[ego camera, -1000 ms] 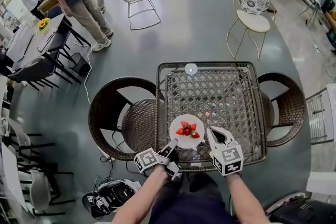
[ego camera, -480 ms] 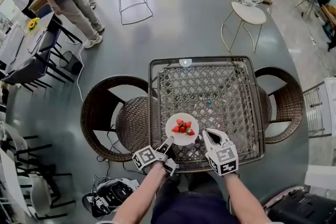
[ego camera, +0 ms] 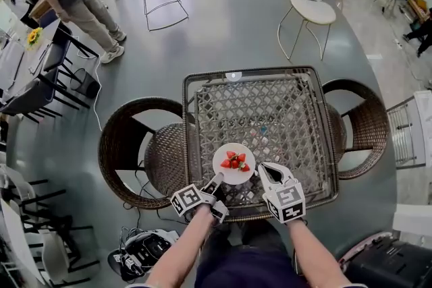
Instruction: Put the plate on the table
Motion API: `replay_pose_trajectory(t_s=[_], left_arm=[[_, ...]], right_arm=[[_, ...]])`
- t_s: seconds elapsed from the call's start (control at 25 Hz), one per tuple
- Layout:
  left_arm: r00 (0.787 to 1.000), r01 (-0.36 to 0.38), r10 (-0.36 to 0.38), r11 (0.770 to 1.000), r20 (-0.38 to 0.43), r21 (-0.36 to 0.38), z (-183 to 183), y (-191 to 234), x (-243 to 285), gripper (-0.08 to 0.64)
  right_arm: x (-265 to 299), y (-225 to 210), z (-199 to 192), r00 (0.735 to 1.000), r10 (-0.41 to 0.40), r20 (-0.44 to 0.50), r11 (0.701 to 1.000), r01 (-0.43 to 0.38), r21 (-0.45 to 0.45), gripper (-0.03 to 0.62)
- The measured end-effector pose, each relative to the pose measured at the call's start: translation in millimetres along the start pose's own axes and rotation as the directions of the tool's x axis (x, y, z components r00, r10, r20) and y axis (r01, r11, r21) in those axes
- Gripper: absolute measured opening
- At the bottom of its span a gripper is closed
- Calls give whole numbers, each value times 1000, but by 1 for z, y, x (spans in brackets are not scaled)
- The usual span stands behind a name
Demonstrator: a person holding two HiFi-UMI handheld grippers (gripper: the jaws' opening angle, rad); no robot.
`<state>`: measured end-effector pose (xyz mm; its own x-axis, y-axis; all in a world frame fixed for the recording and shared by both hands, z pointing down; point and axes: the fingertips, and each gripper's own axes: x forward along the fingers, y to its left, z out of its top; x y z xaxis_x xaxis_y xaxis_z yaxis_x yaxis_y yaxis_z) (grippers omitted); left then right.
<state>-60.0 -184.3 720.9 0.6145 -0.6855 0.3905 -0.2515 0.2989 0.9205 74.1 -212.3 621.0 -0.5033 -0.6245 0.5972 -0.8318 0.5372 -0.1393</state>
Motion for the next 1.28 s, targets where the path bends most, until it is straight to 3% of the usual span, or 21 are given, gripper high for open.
replay_pose_trajectory(t_s=[0.88, 1.28], left_arm=[[998, -68, 68, 998, -1, 2, -5, 11, 9, 18], [983, -181, 181, 981, 5, 67, -7, 17, 10, 18]], right_arm=[[-2, -12, -6, 1000, -12, 6, 999, 11, 34, 5], [-2, -10, -6, 1000, -7, 10, 999, 7, 44, 5]])
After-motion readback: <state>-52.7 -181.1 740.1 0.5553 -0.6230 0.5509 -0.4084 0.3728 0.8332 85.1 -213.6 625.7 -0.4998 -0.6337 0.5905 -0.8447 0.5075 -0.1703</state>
